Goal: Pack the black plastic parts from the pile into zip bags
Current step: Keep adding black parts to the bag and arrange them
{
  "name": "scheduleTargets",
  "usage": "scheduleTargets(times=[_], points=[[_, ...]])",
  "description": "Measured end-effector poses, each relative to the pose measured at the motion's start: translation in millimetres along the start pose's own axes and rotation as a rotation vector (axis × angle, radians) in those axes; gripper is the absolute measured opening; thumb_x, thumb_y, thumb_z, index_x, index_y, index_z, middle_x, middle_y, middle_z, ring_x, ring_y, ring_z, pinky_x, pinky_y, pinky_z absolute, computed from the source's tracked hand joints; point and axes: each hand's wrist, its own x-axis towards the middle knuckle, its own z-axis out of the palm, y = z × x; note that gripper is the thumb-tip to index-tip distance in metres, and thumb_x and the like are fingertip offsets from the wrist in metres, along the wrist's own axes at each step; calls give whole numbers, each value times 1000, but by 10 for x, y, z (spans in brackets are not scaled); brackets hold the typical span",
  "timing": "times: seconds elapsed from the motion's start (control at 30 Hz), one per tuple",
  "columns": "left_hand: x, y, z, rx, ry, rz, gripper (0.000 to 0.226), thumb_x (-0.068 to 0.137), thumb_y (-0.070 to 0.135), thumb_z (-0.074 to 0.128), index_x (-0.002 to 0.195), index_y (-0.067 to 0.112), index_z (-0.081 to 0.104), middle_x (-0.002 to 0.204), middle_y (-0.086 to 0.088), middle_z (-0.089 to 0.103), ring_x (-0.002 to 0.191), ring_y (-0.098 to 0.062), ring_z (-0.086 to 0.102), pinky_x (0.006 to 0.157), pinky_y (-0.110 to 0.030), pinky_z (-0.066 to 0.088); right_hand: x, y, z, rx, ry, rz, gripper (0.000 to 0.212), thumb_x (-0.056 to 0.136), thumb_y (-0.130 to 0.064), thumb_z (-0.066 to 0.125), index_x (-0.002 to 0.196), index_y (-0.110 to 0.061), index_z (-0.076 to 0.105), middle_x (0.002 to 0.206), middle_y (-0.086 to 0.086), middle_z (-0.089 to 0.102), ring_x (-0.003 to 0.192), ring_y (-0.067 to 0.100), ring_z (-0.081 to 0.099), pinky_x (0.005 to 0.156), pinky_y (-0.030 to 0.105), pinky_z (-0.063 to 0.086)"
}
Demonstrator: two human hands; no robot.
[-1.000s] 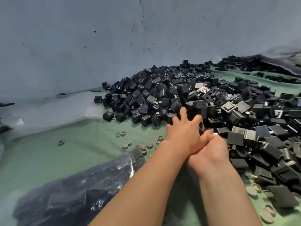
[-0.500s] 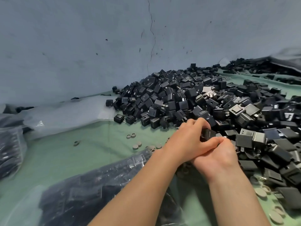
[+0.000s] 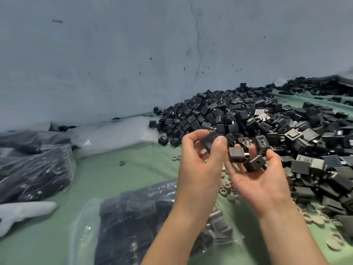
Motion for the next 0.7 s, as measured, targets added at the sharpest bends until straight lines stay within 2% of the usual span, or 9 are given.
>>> scheduleTargets(times=[0.1,0.17,0.23,0.3,0.33,0.4,0.53,0.6,0.7], points=[[-303,144,-540,28,243,6,35,81,51,70,108,35,55,97,10,71,85,-7,69,69,-15,55,-100,17,8,-46,5,38,20,90,-34,68,97,-15,71,109,25,68,91,41,71,80,53,59],[-463,159,-938,72,435,-12,39,73,55,71,104,37,56,95,13,72,82,-3,69,65,-22,55,-143,61,-9,-75,30,49,18,92,-31,66,93,-13,69,115,24,66,100,37,69,79,49,60],[-607,117,-1312,91,594,-72,38,70,54,71,101,36,56,91,10,74,77,-2,69,71,-27,51,-172,132,-52,-92,40,93,18,93,-32,65,90,-15,68,122,23,63,109,35,65,75,43,61],[-737,57,-1636,85,703,-153,34,73,49,70,99,31,59,85,5,74,69,-3,68,66,-25,52,-224,198,-72,-105,42,115,17,91,-33,67,89,-16,69,123,22,62,109,37,64,72,40,60],[-801,26,-1777,75,736,-190,27,79,44,69,99,28,60,85,3,72,68,-4,67,63,-22,53,-250,226,-75,-100,46,120,18,89,-34,69,90,-16,69,122,22,62,106,38,65,72,39,60],[-916,-13,-2011,62,779,-246,12,93,32,64,102,24,63,90,-3,67,71,-10,63,67,-23,51,-301,282,-81,-90,39,108,21,85,-33,74,93,-14,70,120,22,64,102,37,66,74,39,59],[-1102,18,-2295,150,821,-281,18,100,21,57,118,21,60,91,-4,63,76,-14,60,80,-33,48,-420,393,-89,-129,-40,82,26,80,-23,79,99,-11,66,120,26,64,105,44,66,80,36,60],[-1163,17,-2352,173,808,-333,22,99,18,59,121,17,59,89,-7,65,74,-16,61,74,-31,49,-476,444,-82,-170,-85,78,32,76,-14,80,103,-7,64,116,29,66,102,49,67,82,31,59],[-1270,-35,-2396,262,709,-447,22,94,23,65,113,13,60,77,-12,71,63,-20,60,61,-29,48,-592,555,-68,-155,-119,88,35,79,-8,80,109,-3,62,114,25,68,99,45,69,82,27,58]])
